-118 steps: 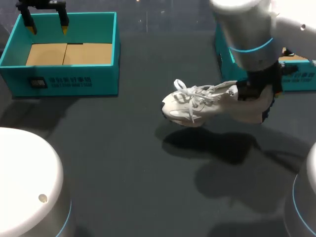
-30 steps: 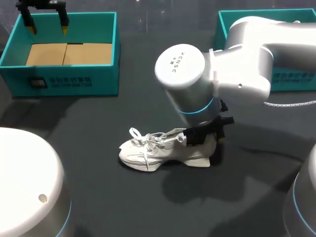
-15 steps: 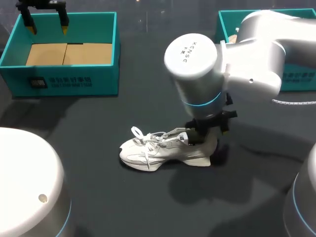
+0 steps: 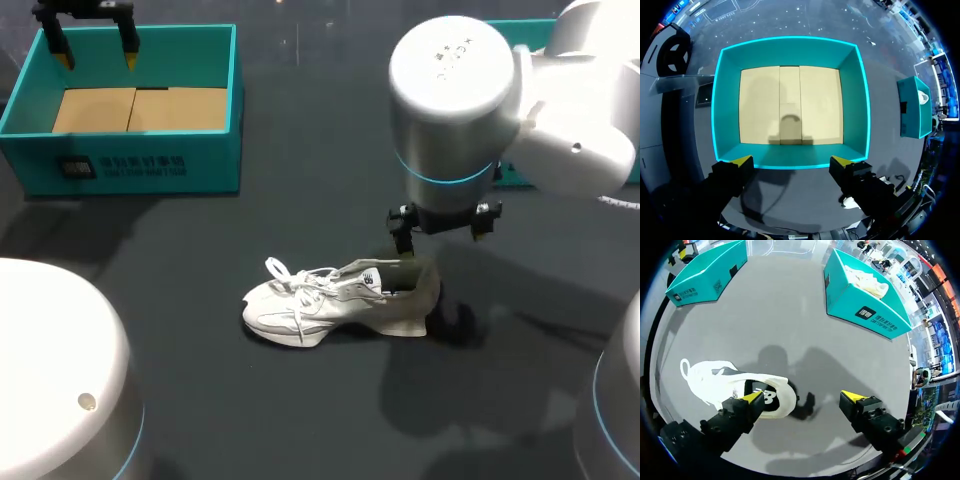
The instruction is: Take the shoe out of the shoebox, open the shoe tongue, remove and reinsert the insole, then place the shoe into the shoebox
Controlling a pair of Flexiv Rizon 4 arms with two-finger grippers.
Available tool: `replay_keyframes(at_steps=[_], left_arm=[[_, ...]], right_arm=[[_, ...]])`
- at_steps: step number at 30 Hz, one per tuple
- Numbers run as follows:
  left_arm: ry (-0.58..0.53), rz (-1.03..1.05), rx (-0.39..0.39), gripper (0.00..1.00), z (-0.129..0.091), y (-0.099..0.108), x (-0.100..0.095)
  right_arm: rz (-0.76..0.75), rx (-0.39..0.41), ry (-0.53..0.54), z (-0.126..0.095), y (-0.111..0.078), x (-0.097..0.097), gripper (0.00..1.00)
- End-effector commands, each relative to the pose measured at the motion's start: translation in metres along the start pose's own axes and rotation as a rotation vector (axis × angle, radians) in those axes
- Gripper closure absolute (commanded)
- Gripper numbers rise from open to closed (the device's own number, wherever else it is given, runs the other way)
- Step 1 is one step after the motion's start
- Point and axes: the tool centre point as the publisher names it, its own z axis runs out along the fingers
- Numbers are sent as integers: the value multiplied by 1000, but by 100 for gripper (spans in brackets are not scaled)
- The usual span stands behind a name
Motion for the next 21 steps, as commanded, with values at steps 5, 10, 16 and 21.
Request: replay_keyframes(at_steps=[5,10,16,21], left_arm=[[0,0,0,0,0,0,0],[0,0,0,0,0,0,0],[0,0,0,0,0,0,0],[0,0,0,0,0,0,0]], right_arm=[[-153,-104,642,-41,-6,-54,0],[-175,-73,702,-44,-5,-58,0],[-175,-73,702,-44,-5,-58,0],[-307,-239,862,-51,-8,-71,0]])
